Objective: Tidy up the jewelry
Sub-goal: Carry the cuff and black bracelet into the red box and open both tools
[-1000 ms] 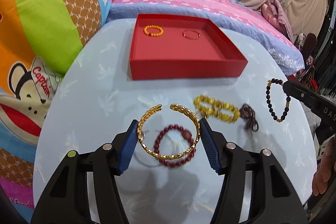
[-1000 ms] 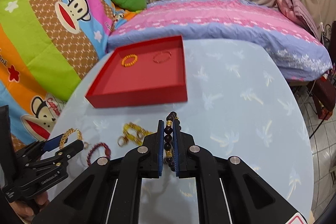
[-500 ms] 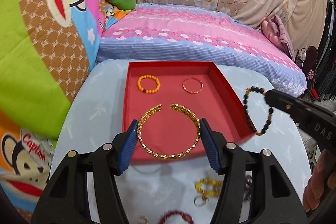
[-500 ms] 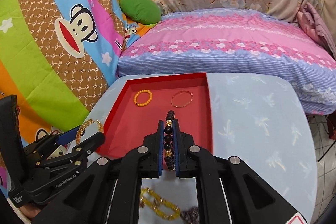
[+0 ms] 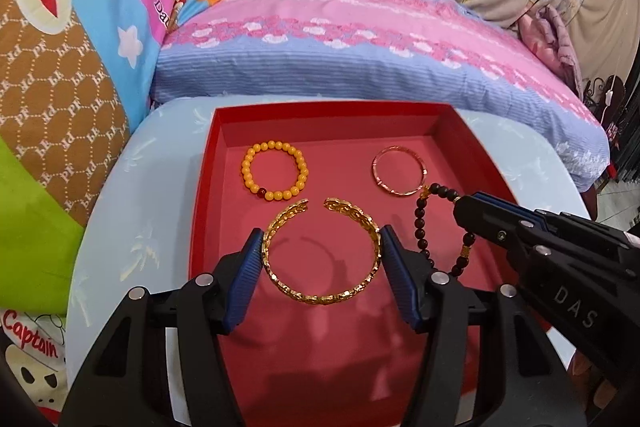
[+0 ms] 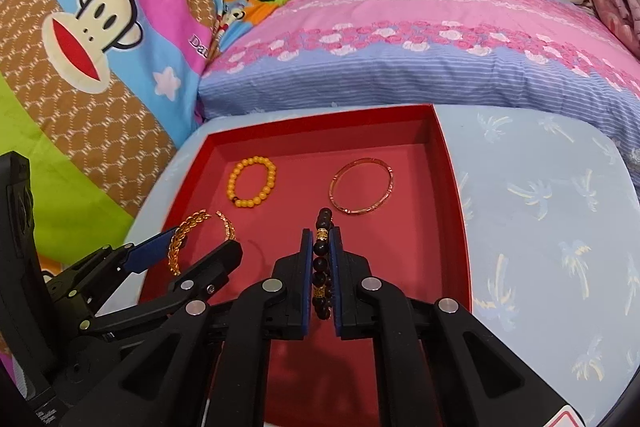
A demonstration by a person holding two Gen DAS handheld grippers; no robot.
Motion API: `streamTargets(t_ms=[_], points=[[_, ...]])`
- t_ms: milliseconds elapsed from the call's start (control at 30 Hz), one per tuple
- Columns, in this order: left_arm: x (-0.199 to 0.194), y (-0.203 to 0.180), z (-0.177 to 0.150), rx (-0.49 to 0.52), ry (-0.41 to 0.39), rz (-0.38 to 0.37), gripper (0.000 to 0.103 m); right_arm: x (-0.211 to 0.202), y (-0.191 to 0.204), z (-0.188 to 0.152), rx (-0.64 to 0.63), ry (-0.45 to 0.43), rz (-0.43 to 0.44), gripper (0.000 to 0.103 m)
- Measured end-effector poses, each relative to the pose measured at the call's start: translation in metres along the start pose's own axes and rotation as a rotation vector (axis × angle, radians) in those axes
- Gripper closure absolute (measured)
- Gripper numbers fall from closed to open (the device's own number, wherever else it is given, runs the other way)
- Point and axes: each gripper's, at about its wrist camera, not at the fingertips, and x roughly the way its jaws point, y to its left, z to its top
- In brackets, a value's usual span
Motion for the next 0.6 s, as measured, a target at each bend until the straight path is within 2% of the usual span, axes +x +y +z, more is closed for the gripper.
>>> streamTargets(t_ms=[267, 367, 400, 433, 533, 600], points=[[0.022, 0.002, 0.001, 0.030, 0.024, 0.039, 0.047, 0.029, -0.016, -0.001, -0.002, 0.045, -0.069, 0.095], [0.023, 0.004, 0.003, 0.020, 0.021, 0.071, 0.042, 0.027, -0.020, -0.002, 0.003, 0.033, -0.085, 0.094], [0.022, 0.006, 0.003, 0.013, 0.014, 0.079, 0.035, 0.027, -0.021, -0.003, 0.002, 0.030, -0.087, 0.091], [0.020, 0.007, 0.003, 0.001, 0.005, 0.082, 0.032, 0.023, -0.021, -0.003, 0.000, 0.021, -0.096, 0.087], [0.016, 0.010, 0.003, -0.015, 0.000, 0.079, 0.032, 0.014, -0.020, -0.006, -0.009, -0.003, -0.107, 0.076], [0.010, 0.011, 0.002, -0.016, -0.006, 0.083, 0.032, 0.006, -0.018, -0.009, -0.016, -0.014, -0.111, 0.075]])
